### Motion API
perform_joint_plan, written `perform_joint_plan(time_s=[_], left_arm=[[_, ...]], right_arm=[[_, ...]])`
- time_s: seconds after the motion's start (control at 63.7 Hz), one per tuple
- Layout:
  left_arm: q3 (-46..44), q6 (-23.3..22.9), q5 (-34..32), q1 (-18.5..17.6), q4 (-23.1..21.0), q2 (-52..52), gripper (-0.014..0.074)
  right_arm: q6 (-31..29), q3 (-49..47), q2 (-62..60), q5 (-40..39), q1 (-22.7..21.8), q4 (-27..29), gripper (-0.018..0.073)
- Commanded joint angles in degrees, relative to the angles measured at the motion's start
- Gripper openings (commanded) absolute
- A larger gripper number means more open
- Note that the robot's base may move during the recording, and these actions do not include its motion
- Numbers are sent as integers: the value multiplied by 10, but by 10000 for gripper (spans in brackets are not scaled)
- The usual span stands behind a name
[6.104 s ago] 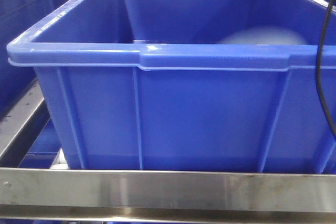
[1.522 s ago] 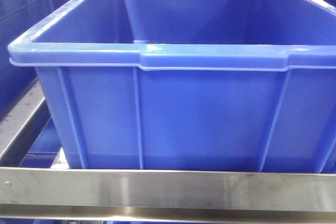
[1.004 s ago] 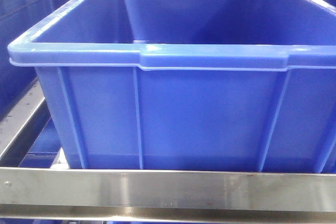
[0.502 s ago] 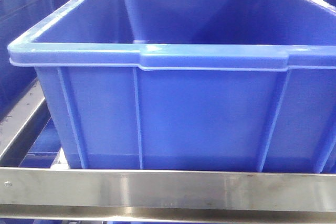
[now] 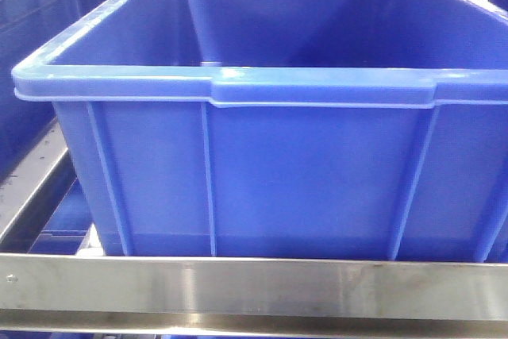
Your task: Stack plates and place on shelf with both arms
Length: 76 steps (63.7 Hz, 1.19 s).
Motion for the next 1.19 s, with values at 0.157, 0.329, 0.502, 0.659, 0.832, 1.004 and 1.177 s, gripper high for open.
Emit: perform_joint_plan(time_s=[0.157,0.329,0.502,0.659,0.832,1.004,1.177], left_arm=[[3,-5,-65,1,0,-14,81],[2,-5,-64,1,-1,-14,81],[2,-5,-64,1,-1,-14,81],[2,-5,-64,1,-1,-14,81],[2,-5,-64,1,-1,-14,81],[2,-5,-64,1,-1,-14,81],[2,-5,-64,1,-1,-14,81]], right_arm=[[0,1,-11,-48,-4,-7,55],[0,1,-11,-48,-4,-7,55],[0,1,-11,-48,-4,-7,55],[0,1,-11,-48,-4,-7,55],[0,1,-11,-48,-4,-7,55],[0,1,-11,-48,-4,-7,55],[0,1,-11,-48,-4,-7,55]])
